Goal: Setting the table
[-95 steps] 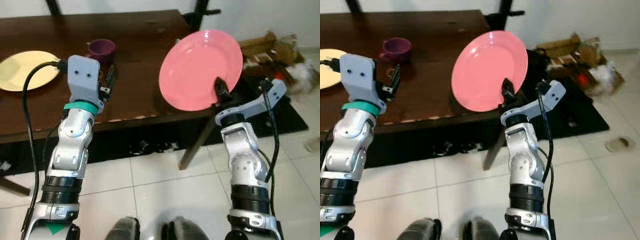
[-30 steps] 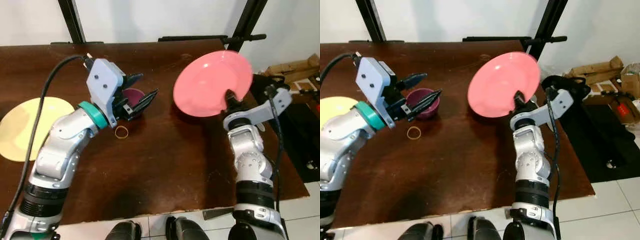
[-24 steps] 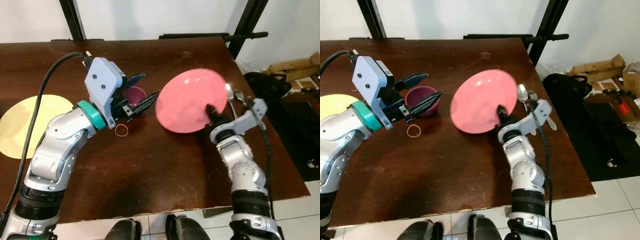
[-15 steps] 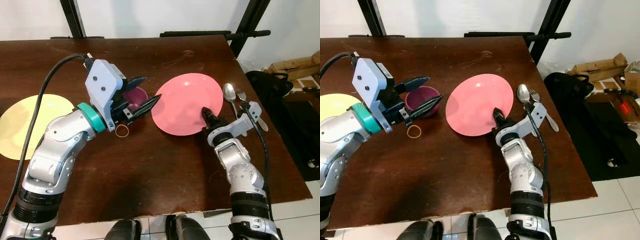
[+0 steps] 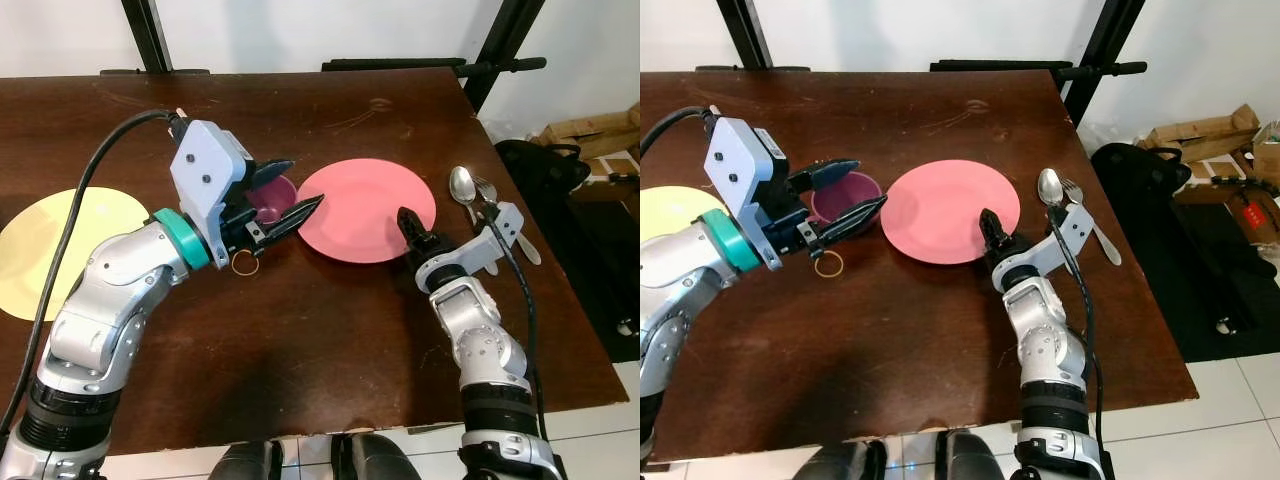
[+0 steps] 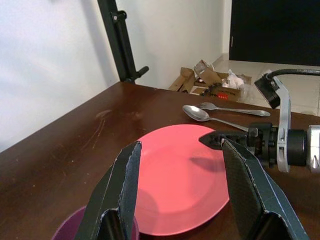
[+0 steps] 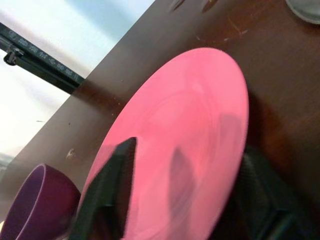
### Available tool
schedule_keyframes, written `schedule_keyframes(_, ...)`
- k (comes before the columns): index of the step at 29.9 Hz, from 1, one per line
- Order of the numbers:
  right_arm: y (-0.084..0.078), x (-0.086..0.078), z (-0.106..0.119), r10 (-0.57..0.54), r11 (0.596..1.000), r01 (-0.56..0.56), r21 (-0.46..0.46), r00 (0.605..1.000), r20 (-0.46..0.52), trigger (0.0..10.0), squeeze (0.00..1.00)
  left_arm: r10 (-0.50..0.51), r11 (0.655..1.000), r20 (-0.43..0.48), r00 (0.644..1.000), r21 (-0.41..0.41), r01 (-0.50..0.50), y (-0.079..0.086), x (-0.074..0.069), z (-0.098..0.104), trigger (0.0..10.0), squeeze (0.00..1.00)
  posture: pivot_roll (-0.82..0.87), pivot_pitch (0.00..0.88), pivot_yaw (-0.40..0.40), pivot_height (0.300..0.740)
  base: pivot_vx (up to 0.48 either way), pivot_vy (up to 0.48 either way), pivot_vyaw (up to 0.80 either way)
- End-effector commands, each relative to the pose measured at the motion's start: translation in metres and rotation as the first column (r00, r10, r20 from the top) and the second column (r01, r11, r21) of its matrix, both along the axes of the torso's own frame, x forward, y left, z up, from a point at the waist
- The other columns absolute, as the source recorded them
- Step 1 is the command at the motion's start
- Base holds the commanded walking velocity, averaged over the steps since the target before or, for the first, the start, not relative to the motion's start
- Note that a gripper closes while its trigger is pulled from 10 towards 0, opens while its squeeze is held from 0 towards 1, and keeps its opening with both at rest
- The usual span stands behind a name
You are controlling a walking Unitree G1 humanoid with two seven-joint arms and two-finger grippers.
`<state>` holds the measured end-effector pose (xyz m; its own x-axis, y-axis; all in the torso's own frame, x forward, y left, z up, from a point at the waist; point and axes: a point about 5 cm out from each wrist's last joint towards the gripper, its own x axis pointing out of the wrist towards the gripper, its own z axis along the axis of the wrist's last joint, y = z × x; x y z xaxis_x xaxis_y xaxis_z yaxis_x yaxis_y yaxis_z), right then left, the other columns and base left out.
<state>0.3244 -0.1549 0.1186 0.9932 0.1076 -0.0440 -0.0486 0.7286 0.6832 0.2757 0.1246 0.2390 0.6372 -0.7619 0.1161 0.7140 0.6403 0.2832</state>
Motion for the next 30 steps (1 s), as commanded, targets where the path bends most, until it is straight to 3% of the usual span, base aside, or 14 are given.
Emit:
schedule_keyframes(1,-0.003,-0.002,-0.002,-0.015,1.000,0.014,-0.017,1.000,-0.007,10.0,1.00,-0.026,1.000,-0.018,0.999,0.002,0.026,-0.004,-0.004,-0.003,10.0,0.00,0.09,0.064,0.011,0.740,0.000,0.000,0.00)
schedule_keyframes(3,-0.005,-0.003,-0.002,-0.024,0.999,0.024,-0.037,1.000,-0.009,10.0,1.00,-0.028,1.000,-0.019,0.999,0.001,0.028,-0.004,-0.004,-0.003,10.0,0.00,0.08,0.060,0.011,0.740,0.000,0.000,0.00)
schedule_keyframes(4,-0.009,-0.005,-0.003,-0.039,0.997,0.038,-0.065,0.999,-0.009,10.0,0.00,-0.030,1.000,-0.021,0.999,0.000,0.030,-0.005,-0.004,-0.003,10.0,0.00,0.08,0.057,0.011,0.740,0.000,0.000,0.00)
schedule_keyframes(10,-0.026,-0.018,-0.004,-0.097,0.987,0.095,-0.131,0.995,-0.011,10.0,0.00,-0.038,0.999,-0.028,0.999,-0.003,0.038,-0.007,-0.004,-0.005,10.0,0.00,0.06,0.056,0.010,0.740,0.000,0.000,0.00)
schedule_keyframes(20,-0.040,-0.039,0.003,-0.140,0.969,0.142,-0.202,0.990,0.024,10.0,0.00,-0.041,0.999,-0.038,0.998,-0.004,0.041,-0.009,-0.003,-0.008,10.0,0.00,0.05,0.058,0.016,0.740,0.000,0.000,0.00)
schedule_keyframes(22,-0.044,-0.043,0.032,-0.154,0.926,0.206,-0.315,0.971,0.182,10.0,0.00,0.039,0.999,-0.042,0.998,-0.015,-0.039,-0.006,0.005,-0.013,10.0,0.00,0.04,0.058,0.026,0.740,0.000,0.000,0.00)
schedule_keyframes(23,-0.044,-0.043,0.032,-0.154,0.926,0.206,-0.315,0.971,0.182,10.0,0.00,0.039,0.999,-0.042,0.998,-0.015,-0.039,-0.006,0.005,-0.013,10.0,0.00,0.04,0.058,0.026,0.740,0.000,0.000,0.00)
schedule_keyframes(25,-0.039,-0.043,0.074,-0.126,0.880,0.278,-0.385,0.918,0.376,10.0,0.00,0.147,0.988,-0.045,0.988,-0.028,-0.149,-0.003,0.015,-0.019,10.0,0.00,0.03,0.053,0.031,0.740,0.000,0.000,0.00)
schedule_keyframes(26,-0.039,-0.043,0.074,-0.126,0.880,0.278,-0.385,0.918,0.376,10.0,0.00,0.147,0.988,-0.045,0.988,-0.028,-0.149,-0.003,0.015,-0.019,10.0,0.00,0.03,0.053,0.031,0.740,0.000,0.000,0.00)
schedule_keyframes(29,-0.022,-0.035,0.114,-0.075,0.861,0.320,-0.395,0.848,0.524,10.0,0.00,0.305,0.948,-0.067,0.950,-0.069,-0.310,0.002,0.026,-0.028,10.0,0.00,0.04,0.040,0.028,0.740,0.000,0.000,0.00)
schedule_keyframes(30,-0.022,-0.035,0.114,-0.075,0.861,0.320,-0.395,0.848,0.524,10.0,0.00,0.305,0.948,-0.067,0.950,-0.069,-0.310,0.002,0.026,-0.028,10.0,0.00,0.04,0.040,0.028,0.740,0.000,0.000,0.00)
